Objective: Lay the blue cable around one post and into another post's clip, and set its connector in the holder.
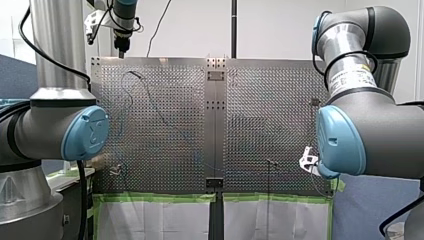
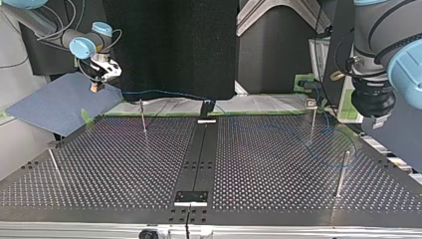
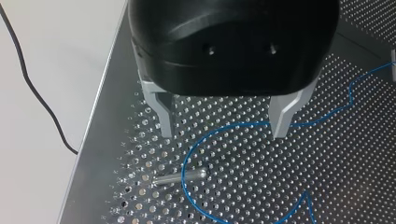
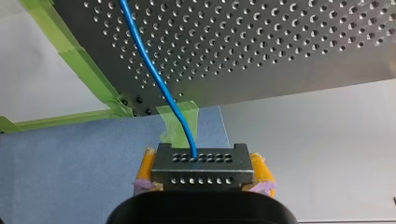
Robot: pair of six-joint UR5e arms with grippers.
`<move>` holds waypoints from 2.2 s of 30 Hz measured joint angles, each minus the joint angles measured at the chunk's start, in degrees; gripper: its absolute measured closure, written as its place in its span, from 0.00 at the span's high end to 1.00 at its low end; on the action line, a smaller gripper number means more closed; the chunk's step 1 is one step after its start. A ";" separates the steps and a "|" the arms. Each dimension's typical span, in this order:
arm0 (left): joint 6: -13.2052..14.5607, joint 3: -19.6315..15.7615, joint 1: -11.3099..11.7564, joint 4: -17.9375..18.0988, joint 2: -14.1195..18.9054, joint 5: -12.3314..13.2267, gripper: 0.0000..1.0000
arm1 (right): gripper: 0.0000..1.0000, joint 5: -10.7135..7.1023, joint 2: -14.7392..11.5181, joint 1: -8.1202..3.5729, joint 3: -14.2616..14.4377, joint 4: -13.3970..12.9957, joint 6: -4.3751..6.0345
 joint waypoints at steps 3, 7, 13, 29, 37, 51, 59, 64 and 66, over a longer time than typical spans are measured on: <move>-0.19 0.01 0.11 0.56 0.39 0.01 1.00 | 0.00 0.00 0.00 0.01 0.00 0.05 0.03; -1.29 -0.01 0.45 2.18 1.49 0.09 1.00 | 0.00 -0.08 0.00 0.05 0.00 0.08 -0.01; -3.58 -0.58 1.38 4.94 3.01 0.49 1.00 | 0.00 -0.16 0.01 0.18 0.00 0.08 -0.06; -10.91 -6.61 4.73 12.47 -0.22 7.55 1.00 | 0.00 -0.10 0.02 0.31 0.00 -0.15 -0.29; -14.85 -9.57 7.79 16.40 -0.23 11.48 1.00 | 0.00 -0.12 0.03 0.35 0.01 -0.17 -0.39; -21.68 -16.36 13.60 23.24 0.17 18.32 1.00 | 0.00 -0.09 0.02 0.35 0.00 -0.22 -0.58; -26.03 -20.71 14.28 27.58 0.24 22.66 1.00 | 0.00 -0.10 0.03 0.50 0.00 -0.17 -0.73; -28.60 -23.27 14.50 30.18 0.87 25.24 1.00 | 0.00 -0.09 0.02 0.54 0.00 -0.25 -0.74; -29.74 -24.41 14.71 31.29 1.07 26.36 1.00 | 0.00 -0.09 0.01 0.57 0.00 -0.26 -0.74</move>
